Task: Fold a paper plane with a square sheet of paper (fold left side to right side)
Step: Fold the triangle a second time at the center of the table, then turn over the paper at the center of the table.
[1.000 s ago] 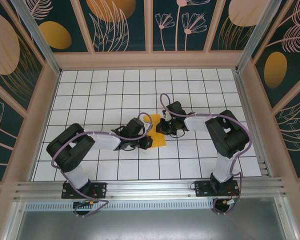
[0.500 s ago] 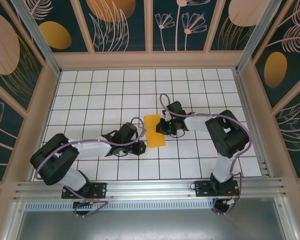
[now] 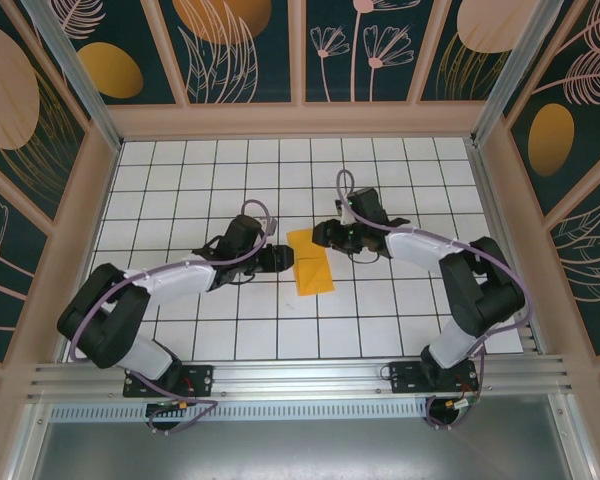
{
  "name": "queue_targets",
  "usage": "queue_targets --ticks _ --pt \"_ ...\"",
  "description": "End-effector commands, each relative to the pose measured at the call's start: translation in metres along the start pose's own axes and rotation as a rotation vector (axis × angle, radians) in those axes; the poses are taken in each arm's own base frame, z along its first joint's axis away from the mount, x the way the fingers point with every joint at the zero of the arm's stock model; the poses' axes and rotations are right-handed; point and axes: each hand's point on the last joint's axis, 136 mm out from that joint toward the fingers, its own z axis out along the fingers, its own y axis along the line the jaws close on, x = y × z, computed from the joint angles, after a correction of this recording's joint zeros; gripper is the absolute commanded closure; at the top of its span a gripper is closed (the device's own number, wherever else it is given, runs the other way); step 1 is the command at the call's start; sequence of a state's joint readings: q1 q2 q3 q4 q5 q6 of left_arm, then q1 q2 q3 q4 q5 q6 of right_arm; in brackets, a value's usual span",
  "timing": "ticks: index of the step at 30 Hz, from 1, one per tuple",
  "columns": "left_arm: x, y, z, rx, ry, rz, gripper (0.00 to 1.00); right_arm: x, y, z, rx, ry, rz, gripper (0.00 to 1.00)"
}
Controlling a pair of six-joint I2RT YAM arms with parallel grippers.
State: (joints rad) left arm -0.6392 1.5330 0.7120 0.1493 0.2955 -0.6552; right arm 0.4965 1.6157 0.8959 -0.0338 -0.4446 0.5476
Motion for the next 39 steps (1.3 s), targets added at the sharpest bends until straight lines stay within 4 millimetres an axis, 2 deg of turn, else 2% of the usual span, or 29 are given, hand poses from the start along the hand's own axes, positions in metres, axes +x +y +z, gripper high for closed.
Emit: queue_targets --ticks 1,4,6,8,10,12,16,24,32,37,39 --pt "-0.012 -0.029 0.01 0.148 0.003 -0.002 0.46 0.006 -0.017 -0.016 0.042 -0.019 0.008 0.46" --pt "-0.007 -0.032 0.022 0.19 0.045 0.003 0.47 0.012 -0.028 -0.024 0.052 -0.026 0.029 0.46" --pt "-0.005 -0.031 0.029 0.2 0.066 0.0 0.52 0.017 -0.031 -0.027 0.047 -0.023 0.037 0.46" --pt "-0.002 -0.029 0.038 0.203 0.087 -0.006 0.61 0.023 -0.031 -0.028 0.036 -0.012 0.04 0.45" --pt "0.0 -0.023 0.045 0.181 0.099 -0.015 0.76 0.029 -0.03 -0.027 0.018 0.005 0.047 0.46" --pt "-0.001 -0.019 0.046 0.157 0.094 -0.015 0.87 0.033 -0.028 -0.026 -0.002 0.017 0.056 0.46" --pt "-0.003 -0.011 0.041 0.101 0.068 -0.011 0.97 0.039 -0.023 -0.02 -0.043 0.043 0.075 0.46" --pt "-0.004 -0.007 0.023 0.075 0.018 -0.009 0.98 0.045 -0.006 0.004 -0.109 0.1 0.085 0.46" --pt "0.0 -0.004 0.021 0.067 0.023 -0.009 0.98 0.047 0.007 0.025 -0.181 0.14 0.111 0.48" --pt "0.0 -0.002 0.02 0.055 0.017 -0.009 0.97 0.049 0.013 0.036 -0.217 0.166 0.134 0.59" --pt "-0.002 -0.002 0.019 0.049 0.01 -0.008 0.96 0.049 0.017 0.037 -0.232 0.169 0.134 0.67"
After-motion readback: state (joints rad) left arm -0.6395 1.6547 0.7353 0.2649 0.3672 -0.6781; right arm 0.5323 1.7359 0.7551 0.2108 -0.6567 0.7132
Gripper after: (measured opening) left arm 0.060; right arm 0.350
